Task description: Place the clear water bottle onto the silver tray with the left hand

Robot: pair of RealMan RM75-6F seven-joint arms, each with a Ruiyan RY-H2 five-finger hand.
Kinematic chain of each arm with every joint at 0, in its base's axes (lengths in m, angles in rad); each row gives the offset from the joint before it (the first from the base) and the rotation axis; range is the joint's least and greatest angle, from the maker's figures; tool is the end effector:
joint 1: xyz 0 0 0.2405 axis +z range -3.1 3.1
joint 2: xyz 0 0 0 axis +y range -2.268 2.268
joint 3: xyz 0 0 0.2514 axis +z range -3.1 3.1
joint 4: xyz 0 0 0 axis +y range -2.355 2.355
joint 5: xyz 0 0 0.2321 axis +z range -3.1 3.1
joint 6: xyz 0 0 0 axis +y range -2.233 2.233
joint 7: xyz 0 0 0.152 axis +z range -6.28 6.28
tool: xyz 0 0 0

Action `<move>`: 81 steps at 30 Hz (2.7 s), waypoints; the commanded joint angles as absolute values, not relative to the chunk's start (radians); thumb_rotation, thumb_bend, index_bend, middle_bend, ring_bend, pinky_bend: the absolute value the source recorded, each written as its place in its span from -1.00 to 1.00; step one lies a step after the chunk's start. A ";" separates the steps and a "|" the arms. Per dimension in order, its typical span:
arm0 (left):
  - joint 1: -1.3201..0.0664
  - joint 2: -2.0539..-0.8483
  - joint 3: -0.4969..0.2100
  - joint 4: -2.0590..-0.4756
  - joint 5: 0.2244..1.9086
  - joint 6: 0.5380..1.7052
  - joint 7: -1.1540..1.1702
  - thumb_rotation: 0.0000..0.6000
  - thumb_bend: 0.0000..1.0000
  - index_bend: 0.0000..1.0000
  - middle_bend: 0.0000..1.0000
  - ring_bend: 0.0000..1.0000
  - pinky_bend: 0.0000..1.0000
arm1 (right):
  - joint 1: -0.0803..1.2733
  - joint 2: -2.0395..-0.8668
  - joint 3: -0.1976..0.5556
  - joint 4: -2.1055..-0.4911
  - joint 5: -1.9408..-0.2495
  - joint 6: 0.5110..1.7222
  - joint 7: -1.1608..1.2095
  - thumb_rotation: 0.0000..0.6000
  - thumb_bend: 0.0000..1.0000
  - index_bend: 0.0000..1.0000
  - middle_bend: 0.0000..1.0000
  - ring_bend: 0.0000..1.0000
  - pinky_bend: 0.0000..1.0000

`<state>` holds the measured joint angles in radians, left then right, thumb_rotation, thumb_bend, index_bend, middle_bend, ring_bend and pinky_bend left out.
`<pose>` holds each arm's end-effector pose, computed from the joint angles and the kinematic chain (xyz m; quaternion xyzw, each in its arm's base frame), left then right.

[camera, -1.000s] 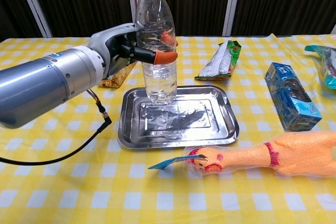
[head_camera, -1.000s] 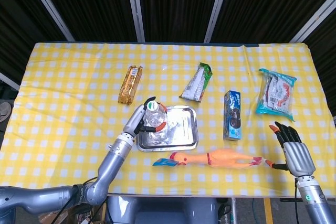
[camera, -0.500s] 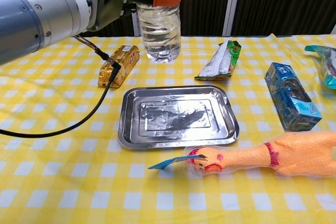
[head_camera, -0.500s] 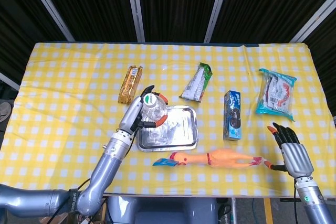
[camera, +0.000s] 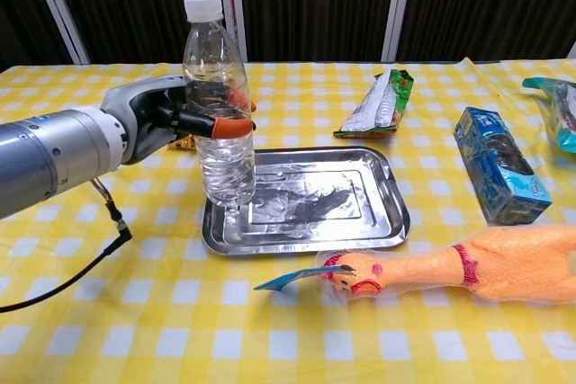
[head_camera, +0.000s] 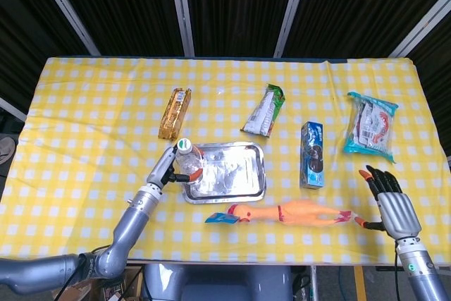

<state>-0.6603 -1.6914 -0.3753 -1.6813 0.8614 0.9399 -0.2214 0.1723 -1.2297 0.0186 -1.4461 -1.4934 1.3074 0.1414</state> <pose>-0.0788 0.3234 -0.0647 -0.4327 -0.7255 -0.5032 0.1821 -0.3368 -0.2122 0.0896 0.6234 -0.4499 0.3694 0.5220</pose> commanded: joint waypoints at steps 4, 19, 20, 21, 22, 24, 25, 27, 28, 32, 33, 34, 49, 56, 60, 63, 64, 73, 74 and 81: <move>-0.679 -1.663 -0.440 -1.851 0.927 0.997 -0.177 1.00 -0.11 0.01 -0.09 -1.00 -0.95 | 0.173 -1.230 0.018 -1.454 -1.492 1.305 0.130 1.00 -0.90 -0.78 -1.00 -0.99 -1.00; -0.827 -1.551 -0.617 -2.192 0.525 1.214 0.093 1.00 -0.11 0.03 -0.06 -1.00 -0.95 | 0.172 -1.219 0.016 -1.468 -1.492 1.303 0.137 1.00 -0.90 -0.78 -1.00 -0.99 -1.00; -0.827 -1.551 -0.603 -2.180 0.510 1.215 0.097 1.00 -0.11 0.03 -0.05 -1.00 -0.95 | 0.172 -1.219 0.016 -1.469 -1.493 1.304 0.137 1.00 -0.90 -0.78 -1.00 -0.99 -1.00; -0.826 -1.550 -0.592 -2.170 0.503 1.211 0.097 1.00 -0.11 0.03 -0.05 -1.00 -0.95 | 0.172 -1.218 0.016 -1.471 -1.494 1.306 0.137 1.00 -0.90 -0.78 -1.00 -0.99 -1.00; -0.824 -1.550 -0.578 -2.155 0.495 1.205 0.096 1.00 -0.11 0.03 -0.05 -1.00 -0.95 | 0.171 -1.217 0.015 -1.472 -1.494 1.306 0.137 1.00 -0.90 -0.78 -1.00 -0.99 -1.00; -0.818 -1.553 -0.549 -2.117 0.484 1.189 0.090 1.00 -0.11 0.03 -0.05 -1.00 -0.95 | 0.171 -1.216 0.015 -1.474 -1.494 1.307 0.137 1.00 -0.90 -0.78 -1.00 -0.99 -1.00; -0.811 -1.558 -0.526 -2.083 0.476 1.170 0.079 1.00 -0.11 0.03 -0.05 -1.00 -0.95 | 0.171 -1.215 0.015 -1.475 -1.494 1.307 0.138 1.00 -0.90 -0.78 -1.00 -0.99 -1.00; -0.798 -1.566 -0.497 -2.030 0.483 1.133 0.048 1.00 -0.11 0.03 -0.05 -1.00 -0.95 | 0.170 -1.215 0.016 -1.475 -1.494 1.308 0.139 1.00 -0.90 -0.78 -1.00 -0.99 -1.00; -0.791 -1.570 -0.479 -2.002 0.487 1.113 0.035 1.00 -0.10 0.03 -0.05 -1.00 -0.95 | 0.170 -1.215 0.016 -1.474 -1.493 1.308 0.139 1.00 -0.90 -0.78 -1.00 -0.99 -1.00; -0.760 -1.583 -0.427 -1.912 0.532 1.055 -0.021 1.00 -0.09 0.03 -0.05 -1.00 -0.95 | 0.172 -1.216 0.016 -1.473 -1.491 1.304 0.138 1.00 -0.90 -0.78 -1.00 -0.99 -1.00; -0.750 -1.583 -0.418 -1.902 0.558 1.051 -0.033 1.00 -0.09 0.03 -0.05 -1.00 -0.95 | 0.173 -1.217 0.016 -1.472 -1.491 1.302 0.135 1.00 -0.90 -0.78 -1.00 -0.99 -1.00; -0.743 -1.582 -0.416 -1.901 0.580 1.048 -0.045 1.00 -0.09 0.03 -0.06 -1.00 -0.95 | 0.173 -1.218 0.015 -1.472 -1.492 1.301 0.134 1.00 -0.90 -0.78 -1.00 -0.99 -1.00; -0.824 -1.704 -0.431 -1.867 0.646 1.084 0.022 1.00 -0.09 0.03 -0.10 -1.00 -0.95 | 0.177 -1.222 0.015 -1.469 -1.491 1.294 0.133 1.00 -0.90 -0.78 -1.00 -0.99 -1.00; -0.871 -1.758 -0.502 -1.849 0.598 0.976 -0.061 1.00 -0.09 0.01 -0.15 -1.00 -0.95 | 0.178 -1.219 0.021 -1.460 -1.480 1.290 0.144 1.00 -0.90 -0.78 -1.00 -0.99 -1.00; -0.840 -1.699 -0.475 -1.904 0.640 1.013 -0.032 1.00 -0.09 0.02 -0.13 -1.00 -0.95 | 0.175 -1.216 0.021 -1.460 -1.482 1.296 0.151 1.00 -0.90 -0.78 -1.00 -0.99 -1.00; -0.778 -1.613 -0.437 -1.980 0.663 1.083 0.001 1.00 -0.09 0.02 -0.13 -1.00 -0.95 | 0.174 -1.216 0.015 -1.466 -1.491 1.299 0.144 1.00 -0.90 -0.78 -1.00 -0.99 -1.00; -0.761 -1.587 -0.424 -2.000 0.670 1.091 0.007 1.00 -0.09 0.02 -0.13 -1.00 -0.95 | 0.174 -1.217 0.014 -1.469 -1.493 1.300 0.142 1.00 -0.90 -0.78 -1.00 -0.99 -1.00; -0.550 -1.353 -0.384 -2.058 0.793 1.100 -0.202 1.00 -0.09 0.03 -0.10 -1.00 -0.95 | 0.177 -1.222 0.007 -1.486 -1.500 1.294 0.114 1.00 -0.90 -0.78 -1.00 -0.99 -1.00; -0.546 -1.351 -0.383 -2.047 0.808 1.085 -0.223 1.00 -0.09 0.03 -0.10 -1.00 -0.95 | 0.177 -1.223 0.008 -1.486 -1.500 1.294 0.113 1.00 -0.90 -0.78 -1.00 -0.99 -1.00; -0.617 -1.507 -0.376 -1.979 0.802 1.052 -0.230 1.00 -0.05 0.06 -0.07 -1.00 -0.95 | 0.179 -1.222 0.013 -1.480 -1.489 1.289 0.117 1.00 -0.90 -0.78 -1.00 -0.99 -1.00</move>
